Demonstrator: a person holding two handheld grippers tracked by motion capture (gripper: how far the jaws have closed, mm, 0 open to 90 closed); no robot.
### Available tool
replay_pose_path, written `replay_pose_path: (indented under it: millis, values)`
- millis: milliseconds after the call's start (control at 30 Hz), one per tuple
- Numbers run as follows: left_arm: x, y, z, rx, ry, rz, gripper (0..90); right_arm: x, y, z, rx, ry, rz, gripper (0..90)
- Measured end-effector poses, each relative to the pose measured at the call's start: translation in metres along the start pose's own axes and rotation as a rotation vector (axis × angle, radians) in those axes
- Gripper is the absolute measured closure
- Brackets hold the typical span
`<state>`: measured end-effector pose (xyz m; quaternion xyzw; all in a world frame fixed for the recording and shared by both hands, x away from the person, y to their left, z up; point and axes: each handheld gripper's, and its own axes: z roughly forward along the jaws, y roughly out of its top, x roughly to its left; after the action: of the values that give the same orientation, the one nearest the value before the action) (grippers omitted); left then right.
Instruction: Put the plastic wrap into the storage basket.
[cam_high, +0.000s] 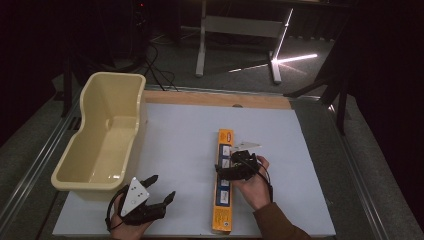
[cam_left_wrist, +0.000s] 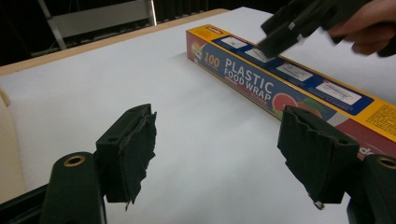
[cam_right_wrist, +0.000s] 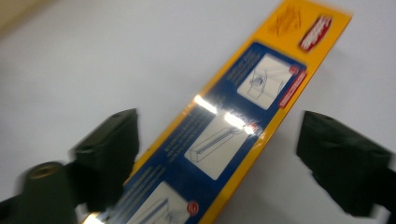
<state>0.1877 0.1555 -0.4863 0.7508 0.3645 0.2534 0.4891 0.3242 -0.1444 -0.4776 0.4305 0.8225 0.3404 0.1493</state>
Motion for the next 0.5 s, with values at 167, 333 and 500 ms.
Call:
replay_pose_path:
  millis: [167,333,500]
  values:
    - [0.0,0.0,0.0,-0.002,-0.001,0.0,27.2,0.009,0.0,0.018,0.05,-0.042,0.019,9.0]
    - [0.0,0.0,-0.001,-0.004,-0.001,-0.003,27.2,0.012,-0.003,0.032,0.14,-0.07,0.059,8.7]
    - [0.0,0.0,0.0,0.0,-0.002,-0.001,27.2,0.011,0.003,0.031,0.2,-0.059,0.034,9.2]
